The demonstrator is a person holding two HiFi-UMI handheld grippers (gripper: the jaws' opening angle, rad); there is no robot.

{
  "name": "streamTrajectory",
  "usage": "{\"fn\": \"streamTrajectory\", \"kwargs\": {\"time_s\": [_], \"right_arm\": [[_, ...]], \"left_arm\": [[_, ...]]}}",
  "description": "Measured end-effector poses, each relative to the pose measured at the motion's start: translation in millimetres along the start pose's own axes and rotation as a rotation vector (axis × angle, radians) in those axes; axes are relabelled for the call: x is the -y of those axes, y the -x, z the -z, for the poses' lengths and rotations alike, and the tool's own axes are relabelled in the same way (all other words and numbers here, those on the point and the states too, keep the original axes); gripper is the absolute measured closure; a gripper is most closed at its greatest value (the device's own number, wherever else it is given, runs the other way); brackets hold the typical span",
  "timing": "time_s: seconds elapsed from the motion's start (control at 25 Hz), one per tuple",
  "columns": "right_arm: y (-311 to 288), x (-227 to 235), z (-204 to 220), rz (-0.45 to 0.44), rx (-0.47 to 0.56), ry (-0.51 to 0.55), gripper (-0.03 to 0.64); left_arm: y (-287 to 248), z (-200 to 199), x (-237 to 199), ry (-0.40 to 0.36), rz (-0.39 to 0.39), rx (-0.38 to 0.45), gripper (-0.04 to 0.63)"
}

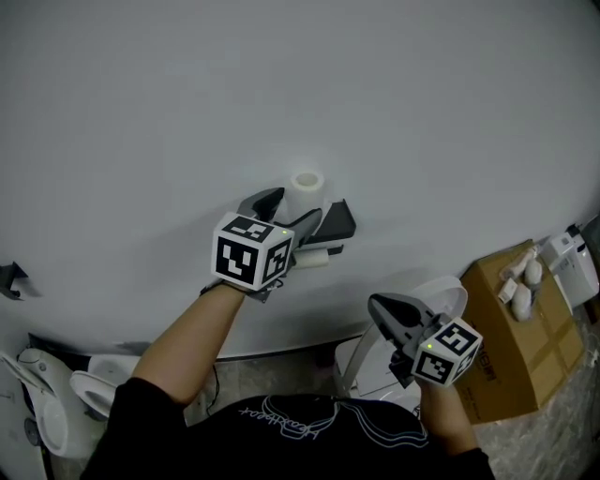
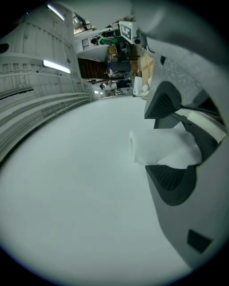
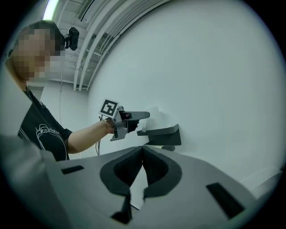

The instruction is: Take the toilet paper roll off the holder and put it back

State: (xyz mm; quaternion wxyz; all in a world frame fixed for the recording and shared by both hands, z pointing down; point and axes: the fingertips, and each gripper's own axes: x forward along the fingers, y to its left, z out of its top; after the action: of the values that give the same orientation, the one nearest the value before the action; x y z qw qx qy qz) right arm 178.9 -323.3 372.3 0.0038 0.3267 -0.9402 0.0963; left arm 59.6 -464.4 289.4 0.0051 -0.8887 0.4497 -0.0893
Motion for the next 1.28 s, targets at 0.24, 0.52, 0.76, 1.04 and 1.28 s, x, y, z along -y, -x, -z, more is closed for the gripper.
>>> {"fn": "streamTrajectory", "kwargs": {"time_s": [0.24,0.52,0.76,1.04,1.28], "right_arm": [[-3,-1,7,-0.040,-0.021,-0.006,0.614],[7,5,15,-0.024,-0.044,-0.023,0.614],[18,7,14,-0.002,-0.033,-0.020,0.614],[27,10,24,0.023,-0.050,-0.046,0.614],[27,11,29,0.054,-0.077,-0.034,0.614]], "left_arm": [[-21,6,-3,-0.056,-0.055,-0.065,0.284],[-23,10,-11,-0.026,-0.074,-0.094,0.285],[-24,15,-12,-0.029,-0.083,-0.105,0.336],[-24,16,-13,-0.016,-0.076,-0.113,0.347],[-20,15,-12,-0.005,-0.071,-0.113,0.348]]}}
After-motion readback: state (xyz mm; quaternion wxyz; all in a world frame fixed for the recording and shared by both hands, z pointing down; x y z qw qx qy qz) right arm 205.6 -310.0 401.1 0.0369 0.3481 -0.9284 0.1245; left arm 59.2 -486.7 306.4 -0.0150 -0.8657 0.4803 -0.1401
